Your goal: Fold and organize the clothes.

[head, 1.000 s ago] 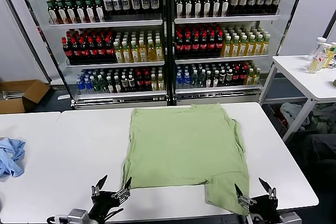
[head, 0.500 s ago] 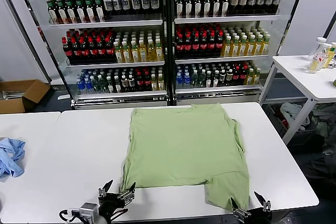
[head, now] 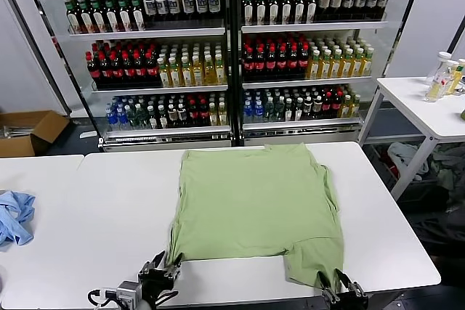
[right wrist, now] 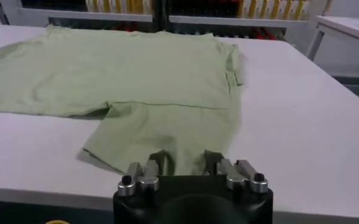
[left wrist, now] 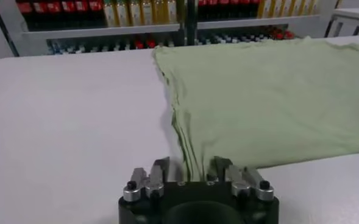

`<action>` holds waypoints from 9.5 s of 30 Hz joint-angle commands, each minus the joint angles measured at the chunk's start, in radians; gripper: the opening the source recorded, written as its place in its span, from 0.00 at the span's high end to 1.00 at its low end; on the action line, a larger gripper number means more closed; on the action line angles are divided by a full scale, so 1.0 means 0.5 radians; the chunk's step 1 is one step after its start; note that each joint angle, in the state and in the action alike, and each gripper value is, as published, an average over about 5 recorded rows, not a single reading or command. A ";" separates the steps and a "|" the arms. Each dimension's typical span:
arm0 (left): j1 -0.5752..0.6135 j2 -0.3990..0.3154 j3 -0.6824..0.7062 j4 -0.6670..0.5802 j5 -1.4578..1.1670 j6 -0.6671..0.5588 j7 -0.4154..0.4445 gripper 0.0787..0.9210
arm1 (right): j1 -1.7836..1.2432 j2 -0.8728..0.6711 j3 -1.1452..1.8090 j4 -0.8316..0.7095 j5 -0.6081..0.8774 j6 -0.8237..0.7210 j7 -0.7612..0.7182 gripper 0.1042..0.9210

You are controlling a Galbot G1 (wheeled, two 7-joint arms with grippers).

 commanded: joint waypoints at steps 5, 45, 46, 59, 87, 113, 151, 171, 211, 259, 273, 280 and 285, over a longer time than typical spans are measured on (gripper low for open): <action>-0.004 -0.004 -0.010 0.022 -0.054 -0.007 0.011 0.77 | -0.013 0.002 -0.008 0.010 0.074 0.104 0.006 0.91; -0.581 0.299 0.027 0.193 -0.340 -0.083 0.009 0.99 | 1.274 -0.355 -0.359 -0.395 0.245 0.155 0.022 0.99; -0.617 0.306 0.044 0.223 -0.344 -0.084 0.007 0.99 | 1.303 -0.347 -0.378 -0.424 0.240 0.153 0.021 0.99; -0.929 0.318 0.245 0.553 -0.335 -0.074 -0.017 0.99 | 1.572 -0.276 -0.571 -0.694 0.139 0.111 -0.004 0.99; -0.724 0.204 0.125 0.540 -0.299 -0.109 -0.143 0.31 | 1.110 -0.203 -0.108 -0.571 0.240 -0.164 0.019 0.21; -0.804 0.232 0.185 0.602 -0.511 -0.033 -0.085 0.67 | 1.239 -0.178 -0.313 -0.632 0.446 -0.314 0.038 0.73; 0.511 0.282 -0.328 -0.274 -0.208 -0.050 0.012 0.99 | 0.168 -0.344 0.004 0.175 0.026 -0.328 -0.019 0.99; 0.084 0.488 -0.472 -0.237 -0.586 -0.205 -0.093 0.72 | 0.681 -0.422 -0.015 0.126 0.219 -0.087 -0.037 0.56; -1.667 0.501 0.520 1.283 -0.924 0.087 -0.318 0.12 | 2.925 0.287 -1.214 -1.997 0.682 -0.539 0.199 0.12; -1.228 0.628 0.197 0.740 -1.459 -0.195 -0.166 0.99 | 2.492 0.089 -0.962 -1.267 0.832 -0.489 -0.044 1.00; -0.770 0.722 -0.009 0.311 -1.561 -0.176 -0.153 0.99 | 1.837 -0.260 -0.504 -0.481 0.926 -0.539 0.005 1.00; -0.560 0.754 -0.082 0.216 -1.526 -0.156 -0.132 0.99 | 1.346 -0.337 -0.228 -0.169 0.913 -0.540 0.013 1.00; -0.456 0.761 -0.093 0.188 -1.423 -0.139 -0.107 0.99 | 1.046 -0.314 -0.035 -0.043 0.875 -0.540 0.005 1.00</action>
